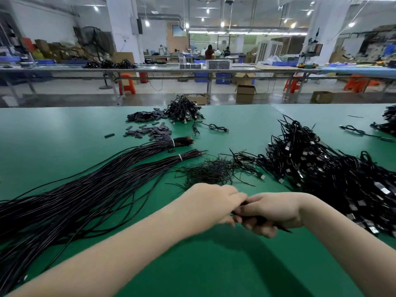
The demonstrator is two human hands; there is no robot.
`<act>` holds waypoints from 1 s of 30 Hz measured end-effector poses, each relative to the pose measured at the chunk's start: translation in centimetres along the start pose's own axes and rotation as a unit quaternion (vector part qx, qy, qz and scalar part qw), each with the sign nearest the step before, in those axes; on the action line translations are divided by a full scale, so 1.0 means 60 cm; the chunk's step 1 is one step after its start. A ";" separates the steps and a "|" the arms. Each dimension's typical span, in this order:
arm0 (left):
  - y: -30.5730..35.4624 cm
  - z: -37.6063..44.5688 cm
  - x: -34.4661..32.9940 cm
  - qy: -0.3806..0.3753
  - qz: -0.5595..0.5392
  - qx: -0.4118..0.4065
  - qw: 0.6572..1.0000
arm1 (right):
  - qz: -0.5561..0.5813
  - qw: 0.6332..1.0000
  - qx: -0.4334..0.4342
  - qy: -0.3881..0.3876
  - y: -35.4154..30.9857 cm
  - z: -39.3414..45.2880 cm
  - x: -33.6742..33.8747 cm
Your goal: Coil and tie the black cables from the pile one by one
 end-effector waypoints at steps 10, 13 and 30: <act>0.028 -0.040 -0.074 -0.128 0.090 0.024 0.987 | -0.094 0.994 0.023 0.039 0.021 0.028 -0.032; -0.013 -0.042 -0.097 -0.139 0.025 0.097 0.985 | -0.300 0.921 0.096 0.228 -0.003 0.040 -0.013; -0.198 -0.078 -0.012 0.484 -0.658 0.335 0.470 | -0.154 0.859 0.011 0.488 -0.004 0.140 0.114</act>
Point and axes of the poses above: each hand's wrist, its own z-axis towards the middle knuckle, its own x-axis out of the back of the hand, y = z × x, the point moved 7 cm from there along z, towards the middle knuckle, and after that the axes turned 11 degrees about -x, right-handed, at the moved point
